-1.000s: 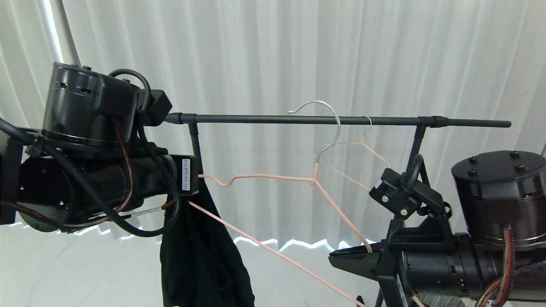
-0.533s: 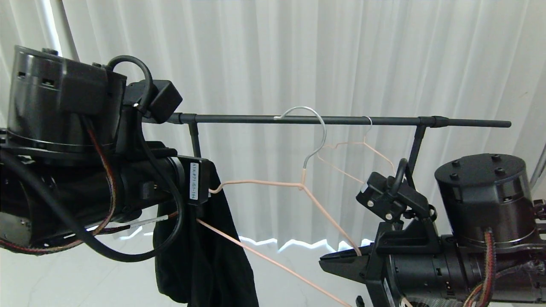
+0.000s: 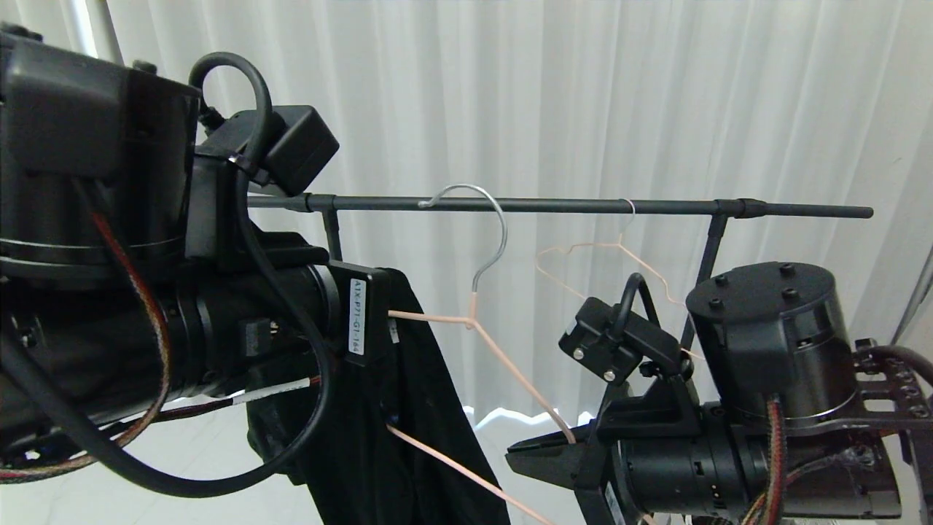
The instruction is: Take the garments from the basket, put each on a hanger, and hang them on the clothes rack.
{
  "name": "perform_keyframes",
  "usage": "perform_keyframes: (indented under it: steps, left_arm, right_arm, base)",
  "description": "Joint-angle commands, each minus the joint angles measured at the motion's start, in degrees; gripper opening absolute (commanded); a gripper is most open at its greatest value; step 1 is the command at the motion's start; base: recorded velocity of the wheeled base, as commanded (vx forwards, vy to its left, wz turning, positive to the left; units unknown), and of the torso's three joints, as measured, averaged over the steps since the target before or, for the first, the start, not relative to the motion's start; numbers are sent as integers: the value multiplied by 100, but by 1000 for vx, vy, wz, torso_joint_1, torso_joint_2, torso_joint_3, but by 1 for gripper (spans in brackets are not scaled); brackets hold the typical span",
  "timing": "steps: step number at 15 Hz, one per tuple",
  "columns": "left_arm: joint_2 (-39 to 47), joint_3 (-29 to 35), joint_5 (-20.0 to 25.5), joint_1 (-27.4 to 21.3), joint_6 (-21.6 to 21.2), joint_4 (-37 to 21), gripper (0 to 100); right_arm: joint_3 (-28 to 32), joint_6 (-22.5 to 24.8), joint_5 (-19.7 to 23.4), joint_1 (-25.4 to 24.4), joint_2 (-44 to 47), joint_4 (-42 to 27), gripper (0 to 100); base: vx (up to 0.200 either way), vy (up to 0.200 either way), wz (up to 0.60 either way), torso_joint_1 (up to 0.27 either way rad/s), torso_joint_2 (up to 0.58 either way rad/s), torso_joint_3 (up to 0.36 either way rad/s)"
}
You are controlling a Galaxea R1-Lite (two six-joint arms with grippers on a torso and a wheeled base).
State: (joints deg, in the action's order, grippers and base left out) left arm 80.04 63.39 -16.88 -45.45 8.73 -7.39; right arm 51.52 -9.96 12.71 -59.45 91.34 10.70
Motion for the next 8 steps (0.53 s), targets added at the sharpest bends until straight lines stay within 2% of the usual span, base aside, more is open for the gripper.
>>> perform_keyframes:
  steps: [1, 5, 8]
  left_arm:
    - [20, 112, -8, -114, -3, 0, 0]
    - [117, 200, -25, -289, 15, 0, 0]
    - [152, 182, -34, -342, 6, 0, 0]
  right_arm:
    - [60, -15, -6, -58, 217, 55, 0]
    - [227, -358, -94, -312, 402, 178, 0]
    - [218, -472, -454, -356, 419, 169, 0]
  base:
    - [0, 0, 0, 0, 0, 0]
    - [0, 0, 0, 0, 0, 0]
    - [0, 0, 0, 0, 0, 0]
